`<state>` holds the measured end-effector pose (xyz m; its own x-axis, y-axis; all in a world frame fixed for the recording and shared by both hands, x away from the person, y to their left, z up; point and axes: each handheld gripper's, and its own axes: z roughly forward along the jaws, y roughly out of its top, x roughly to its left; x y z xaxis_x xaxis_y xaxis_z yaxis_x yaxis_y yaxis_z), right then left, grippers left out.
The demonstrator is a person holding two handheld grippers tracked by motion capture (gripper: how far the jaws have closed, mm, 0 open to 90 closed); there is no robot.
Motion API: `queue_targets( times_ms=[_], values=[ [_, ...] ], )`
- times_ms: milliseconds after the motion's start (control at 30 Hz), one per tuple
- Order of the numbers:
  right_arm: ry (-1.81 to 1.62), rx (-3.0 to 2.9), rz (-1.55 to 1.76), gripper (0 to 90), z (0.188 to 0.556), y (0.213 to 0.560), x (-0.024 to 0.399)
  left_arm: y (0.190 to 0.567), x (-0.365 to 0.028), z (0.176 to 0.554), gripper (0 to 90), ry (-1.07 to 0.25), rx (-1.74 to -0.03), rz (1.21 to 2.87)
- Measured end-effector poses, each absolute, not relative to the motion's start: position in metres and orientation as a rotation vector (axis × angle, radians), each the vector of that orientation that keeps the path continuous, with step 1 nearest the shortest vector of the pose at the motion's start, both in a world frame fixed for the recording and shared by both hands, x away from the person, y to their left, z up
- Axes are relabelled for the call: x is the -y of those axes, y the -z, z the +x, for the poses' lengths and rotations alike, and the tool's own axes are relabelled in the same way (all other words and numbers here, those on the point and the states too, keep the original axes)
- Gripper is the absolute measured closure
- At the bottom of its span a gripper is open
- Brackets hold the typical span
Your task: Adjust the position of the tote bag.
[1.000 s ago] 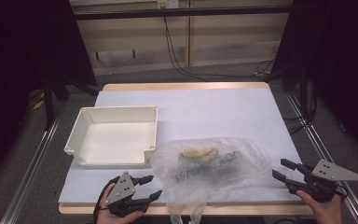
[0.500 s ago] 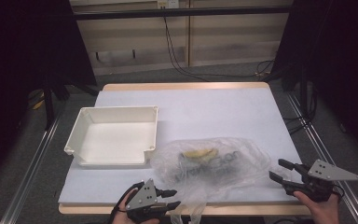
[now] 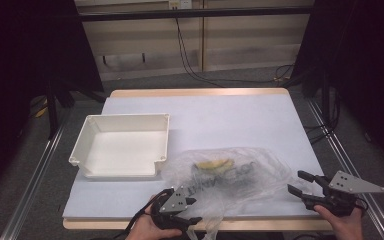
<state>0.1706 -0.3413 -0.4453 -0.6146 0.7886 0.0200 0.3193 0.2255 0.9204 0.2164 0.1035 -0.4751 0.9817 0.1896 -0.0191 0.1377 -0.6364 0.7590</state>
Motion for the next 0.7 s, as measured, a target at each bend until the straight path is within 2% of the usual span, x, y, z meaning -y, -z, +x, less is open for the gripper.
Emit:
queue_targets(
  times_ms=[233, 267, 400, 467, 500, 567, 600, 633, 700],
  values=[
    [-1.368, -2.057, 1.02, 39.3, 0.171, 0.446, 0.341, 0.48, -0.096, 0.216, 47.8, -0.1, -0.198, 2.327],
    [-1.371, -2.06, 1.017, 39.2, 0.171, 0.446, 0.341, 0.48, -0.097, 0.217, 56.0, -0.094, -0.217, 2.317],
    [-1.37, -2.062, 1.014, 39.2, 0.172, 0.447, 0.341, 0.476, -0.103, 0.221, 70.5, -0.022, -0.242, 2.267],
    [-1.372, -2.063, 1.016, 39.2, 0.172, 0.447, 0.341, 0.475, -0.104, 0.222, 73.2, -0.006, -0.244, 2.252],
    [-1.373, -2.058, 1.021, 39.2, 0.172, 0.447, 0.341, 0.471, -0.107, 0.223, 79.1, 0.007, -0.253, 2.217],
    [-1.376, -2.057, 1.018, 39.2, 0.172, 0.447, 0.342, 0.469, -0.109, 0.223, 85.0, 0.016, -0.257, 2.205],
    [-1.377, -2.057, 1.016, 39.2, 0.172, 0.447, 0.342, 0.467, -0.111, 0.223, 85.0, 0.016, -0.268, 2.185],
    [-1.376, -2.06, 1.015, 39.2, 0.172, 0.447, 0.342, 0.466, -0.112, 0.224, 90.0, 0.028, -0.271, 2.177],
    [-1.379, -2.063, 1.024, 39.2, 0.171, 0.448, 0.342, 0.466, -0.113, 0.225, 90.0, 0.043, -0.288, 2.17]
  ],
)
